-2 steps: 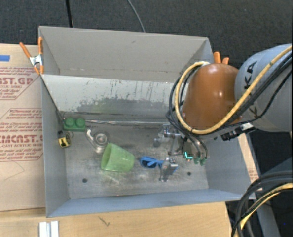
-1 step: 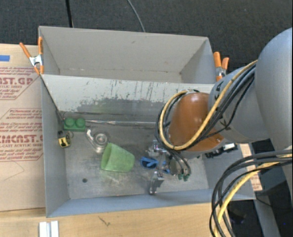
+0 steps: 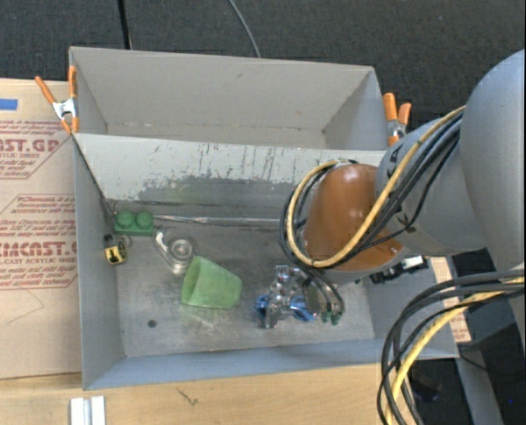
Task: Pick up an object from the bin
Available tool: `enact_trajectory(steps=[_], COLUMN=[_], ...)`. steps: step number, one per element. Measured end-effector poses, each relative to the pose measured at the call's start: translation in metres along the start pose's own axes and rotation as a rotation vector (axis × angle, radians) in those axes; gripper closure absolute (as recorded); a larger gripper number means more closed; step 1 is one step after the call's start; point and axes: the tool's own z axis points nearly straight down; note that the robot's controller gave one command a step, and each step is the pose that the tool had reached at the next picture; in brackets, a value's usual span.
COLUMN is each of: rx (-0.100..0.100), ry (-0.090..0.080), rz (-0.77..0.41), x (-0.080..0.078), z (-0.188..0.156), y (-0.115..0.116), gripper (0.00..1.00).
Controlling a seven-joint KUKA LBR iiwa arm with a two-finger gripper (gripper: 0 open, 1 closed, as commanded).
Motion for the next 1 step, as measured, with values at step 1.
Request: enact_trajectory(steps=[1], rx=[0.003], ry=[-0.011], rz=[-0.293], x=[-0.0067], z=[-0.2518], y=[-0.024], gripper=[1.0])
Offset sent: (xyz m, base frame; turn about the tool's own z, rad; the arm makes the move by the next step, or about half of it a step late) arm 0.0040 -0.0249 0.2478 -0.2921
